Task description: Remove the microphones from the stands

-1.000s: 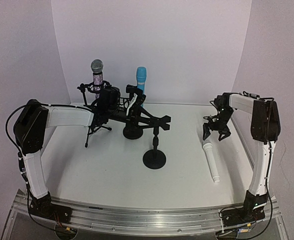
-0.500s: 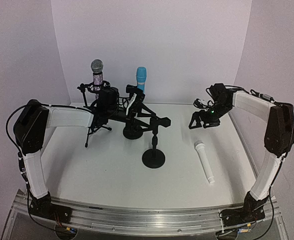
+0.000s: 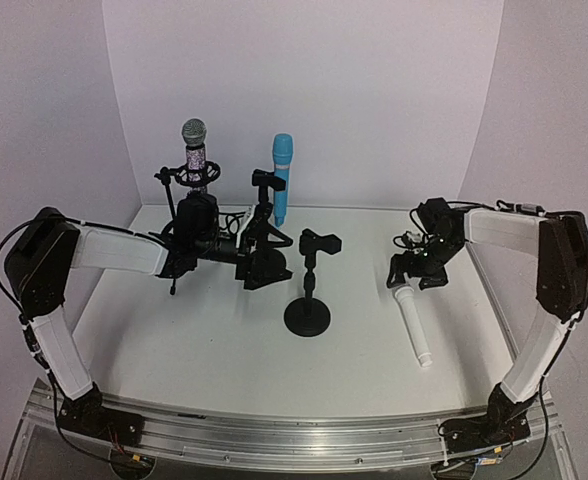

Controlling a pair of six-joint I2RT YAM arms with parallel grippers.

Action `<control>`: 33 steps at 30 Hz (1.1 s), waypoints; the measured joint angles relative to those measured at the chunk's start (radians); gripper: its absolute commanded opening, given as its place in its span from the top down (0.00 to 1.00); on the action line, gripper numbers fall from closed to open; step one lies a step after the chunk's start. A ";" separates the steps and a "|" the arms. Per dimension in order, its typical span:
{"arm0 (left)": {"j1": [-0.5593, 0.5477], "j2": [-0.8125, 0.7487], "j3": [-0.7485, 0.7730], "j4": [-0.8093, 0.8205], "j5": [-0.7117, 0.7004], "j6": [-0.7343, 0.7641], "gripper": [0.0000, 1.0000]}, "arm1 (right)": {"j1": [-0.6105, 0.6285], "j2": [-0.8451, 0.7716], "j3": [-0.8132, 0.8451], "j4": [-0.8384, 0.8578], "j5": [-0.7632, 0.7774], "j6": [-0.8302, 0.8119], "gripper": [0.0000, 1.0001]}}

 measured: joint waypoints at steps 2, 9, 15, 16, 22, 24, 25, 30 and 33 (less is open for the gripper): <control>-0.002 -0.006 -0.053 0.040 -0.053 -0.027 0.03 | 0.008 -0.001 -0.030 -0.002 0.014 0.028 0.06; -0.054 0.059 -0.085 0.136 -0.173 -0.044 0.12 | 0.019 -0.005 -0.050 0.006 0.044 0.086 0.06; -0.100 0.176 -0.073 0.228 -0.268 -0.082 0.25 | 0.018 -0.038 -0.071 0.020 0.052 0.100 0.06; -0.102 0.195 -0.067 0.236 -0.276 -0.083 0.26 | 0.018 -0.047 -0.076 0.022 0.052 0.100 0.06; -0.112 0.270 -0.024 0.292 -0.296 -0.106 0.45 | 0.019 -0.082 -0.083 0.034 0.051 0.092 0.06; -0.118 0.285 -0.003 0.313 -0.296 -0.115 0.57 | 0.018 -0.092 -0.083 0.036 0.052 0.085 0.05; -0.121 0.289 0.006 0.323 -0.293 -0.116 0.64 | 0.018 -0.096 -0.083 0.038 0.053 0.081 0.05; -0.131 0.302 0.029 0.362 -0.280 -0.128 0.99 | 0.018 -0.103 -0.106 0.045 0.091 0.077 0.05; -0.131 0.314 0.040 0.377 -0.274 -0.133 1.00 | 0.018 -0.103 -0.128 0.043 0.120 0.081 0.05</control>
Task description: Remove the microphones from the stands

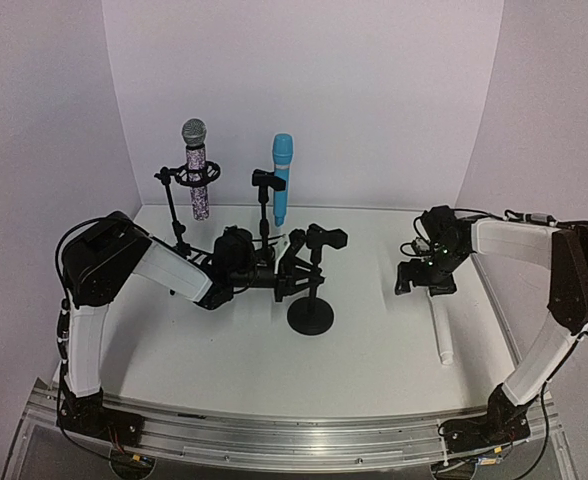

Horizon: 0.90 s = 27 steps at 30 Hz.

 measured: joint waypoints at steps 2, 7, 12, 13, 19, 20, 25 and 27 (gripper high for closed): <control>0.000 0.014 0.020 0.003 0.003 -0.002 1.00 | 0.000 0.000 -0.006 -0.003 0.014 0.002 0.04; -0.006 0.104 0.152 -0.002 -0.020 -0.012 1.00 | -0.004 0.000 -0.004 -0.002 0.034 0.004 0.04; -0.014 0.232 0.359 -0.023 -0.106 -0.016 1.00 | -0.007 0.000 0.012 -0.003 0.037 0.003 0.04; -0.015 0.257 0.401 -0.030 -0.131 -0.012 1.00 | -0.008 0.000 0.015 -0.002 0.036 0.003 0.04; -0.013 0.388 0.614 -0.092 -0.243 -0.003 1.00 | -0.009 0.000 0.027 -0.001 0.033 -0.002 0.04; -0.012 0.403 0.642 -0.106 -0.250 -0.005 1.00 | -0.009 0.000 0.029 -0.002 0.031 -0.002 0.05; -0.008 0.449 0.745 -0.175 -0.251 -0.012 1.00 | -0.009 0.001 0.047 -0.002 0.023 -0.002 0.05; -0.007 0.469 0.779 -0.184 -0.251 -0.017 1.00 | -0.009 0.001 0.055 -0.001 0.022 -0.001 0.05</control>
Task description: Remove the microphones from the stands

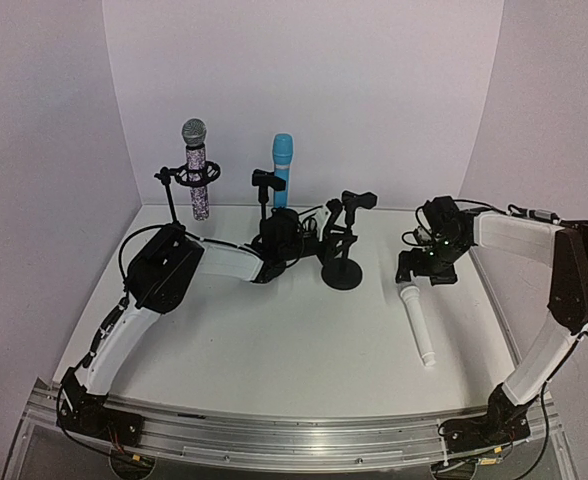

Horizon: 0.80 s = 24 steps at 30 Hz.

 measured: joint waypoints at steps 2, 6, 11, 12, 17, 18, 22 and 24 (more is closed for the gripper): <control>0.001 0.009 0.015 0.000 0.000 -0.009 0.99 | 0.000 0.000 0.006 0.000 -0.002 0.000 0.05; 0.003 0.009 0.016 -0.005 0.010 -0.012 0.64 | 0.000 0.000 0.012 0.001 -0.019 0.001 0.05; 0.007 -0.009 -0.021 0.004 0.084 -0.016 0.26 | 0.000 0.000 0.018 0.001 -0.040 0.001 0.05; 0.008 -0.019 -0.043 0.004 0.107 -0.013 0.24 | 0.000 0.000 0.020 0.000 -0.045 0.000 0.05; 0.011 -0.100 -0.167 -0.010 0.191 -0.017 0.16 | 0.000 0.000 0.027 0.002 -0.060 0.000 0.05; 0.012 -0.127 -0.197 -0.015 0.207 -0.017 0.16 | 0.000 0.000 0.027 0.001 -0.063 0.001 0.05; 0.012 -0.288 -0.363 -0.043 0.259 -0.003 0.20 | 0.000 -0.002 0.027 0.001 -0.079 -0.001 0.05; 0.012 -0.391 -0.467 -0.045 0.274 0.018 0.23 | -0.001 -0.007 0.027 0.003 -0.089 -0.007 0.05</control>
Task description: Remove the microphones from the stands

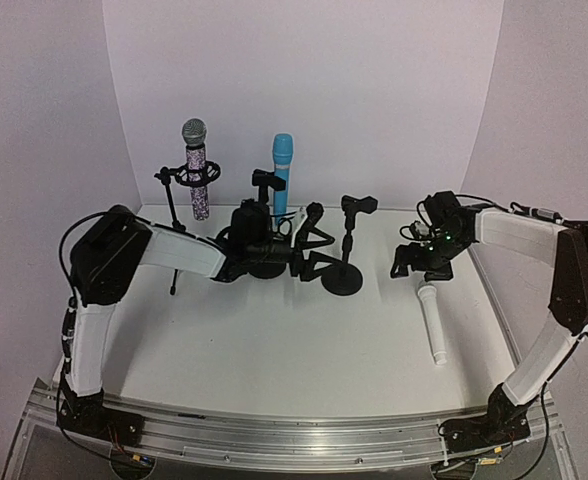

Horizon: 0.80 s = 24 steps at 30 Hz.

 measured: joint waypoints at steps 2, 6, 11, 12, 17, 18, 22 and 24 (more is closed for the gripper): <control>-0.001 -0.113 -0.108 0.006 0.004 0.028 0.26 | 0.000 -0.012 0.000 0.000 -0.014 -0.011 0.05; 0.015 -0.299 -0.279 0.006 -0.017 0.046 0.30 | 0.000 -0.063 0.000 0.012 -0.037 -0.038 0.05; 0.131 -0.356 -0.342 -0.002 -0.084 0.018 0.36 | -0.001 -0.123 0.000 0.049 -0.062 -0.056 0.05; 0.149 -0.357 -0.354 0.002 -0.106 0.023 0.38 | -0.001 -0.127 0.000 0.054 -0.066 -0.057 0.05; 0.179 -0.361 -0.412 0.016 -0.247 0.058 0.46 | -0.001 -0.142 0.000 0.080 -0.076 -0.063 0.05; 0.175 -0.360 -0.413 0.021 -0.286 0.058 0.45 | -0.001 -0.145 0.000 0.084 -0.078 -0.065 0.05; 0.164 -0.343 -0.411 0.088 -0.423 0.062 0.42 | -0.001 -0.155 -0.001 0.097 -0.087 -0.075 0.05; 0.163 -0.313 -0.401 0.118 -0.484 0.068 0.44 | -0.001 -0.162 -0.001 0.100 -0.091 -0.082 0.05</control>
